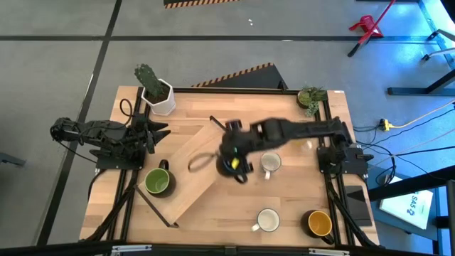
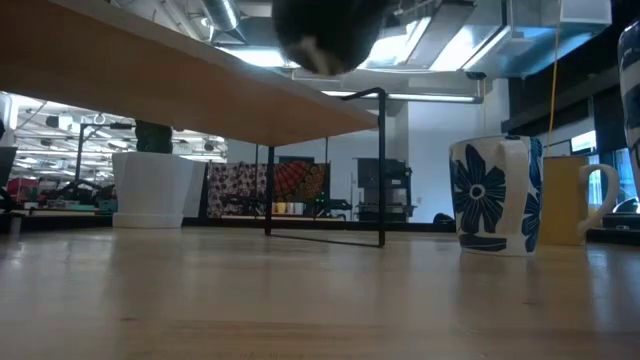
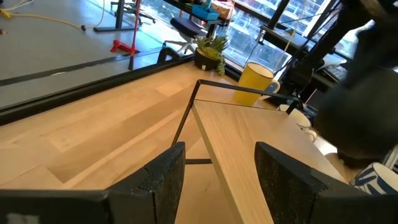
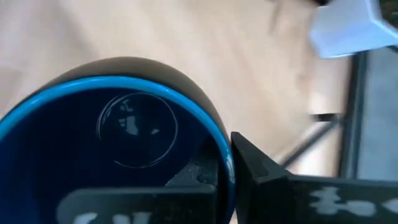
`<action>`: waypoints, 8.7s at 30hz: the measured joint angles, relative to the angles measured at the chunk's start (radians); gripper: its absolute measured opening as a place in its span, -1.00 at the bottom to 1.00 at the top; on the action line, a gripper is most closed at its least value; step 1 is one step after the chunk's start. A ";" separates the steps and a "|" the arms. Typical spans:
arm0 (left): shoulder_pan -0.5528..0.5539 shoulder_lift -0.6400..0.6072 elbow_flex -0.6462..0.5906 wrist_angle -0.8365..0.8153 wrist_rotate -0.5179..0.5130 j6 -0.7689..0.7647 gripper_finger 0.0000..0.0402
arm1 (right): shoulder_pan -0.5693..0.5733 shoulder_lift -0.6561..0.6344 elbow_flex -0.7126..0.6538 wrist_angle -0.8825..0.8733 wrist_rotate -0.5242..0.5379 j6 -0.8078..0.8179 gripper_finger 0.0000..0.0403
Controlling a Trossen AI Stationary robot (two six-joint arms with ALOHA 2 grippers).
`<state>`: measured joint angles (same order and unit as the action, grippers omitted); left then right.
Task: Place coffee mugs
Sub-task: Put the blue black mug on the shelf
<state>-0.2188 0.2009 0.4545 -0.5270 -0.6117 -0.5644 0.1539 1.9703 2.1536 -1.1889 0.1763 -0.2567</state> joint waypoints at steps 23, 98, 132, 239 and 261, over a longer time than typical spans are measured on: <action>0.000 0.000 0.000 0.008 -0.006 -0.001 -0.06 | -0.129 0.072 -0.004 0.144 -0.086 -0.170 -0.90; 0.001 0.000 0.000 0.023 -0.042 -0.002 -0.06 | -0.088 0.070 -0.177 0.514 -0.063 -0.176 -1.00; 0.001 0.000 0.000 0.020 -0.037 -0.009 -0.06 | -0.015 0.041 -0.218 0.552 -0.155 -0.145 -1.00; 0.000 0.000 0.000 0.020 -0.053 0.001 -0.06 | -0.076 0.153 -0.218 0.715 -0.210 -0.249 -1.00; 0.001 0.000 0.000 0.019 -0.059 0.001 -0.06 | -0.107 0.140 -0.086 0.530 -0.086 -0.216 -1.00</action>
<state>-0.2181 0.2012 0.4541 -0.5079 -0.6709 -0.5637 0.0472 2.1101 2.0678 -0.6594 0.0908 -0.4731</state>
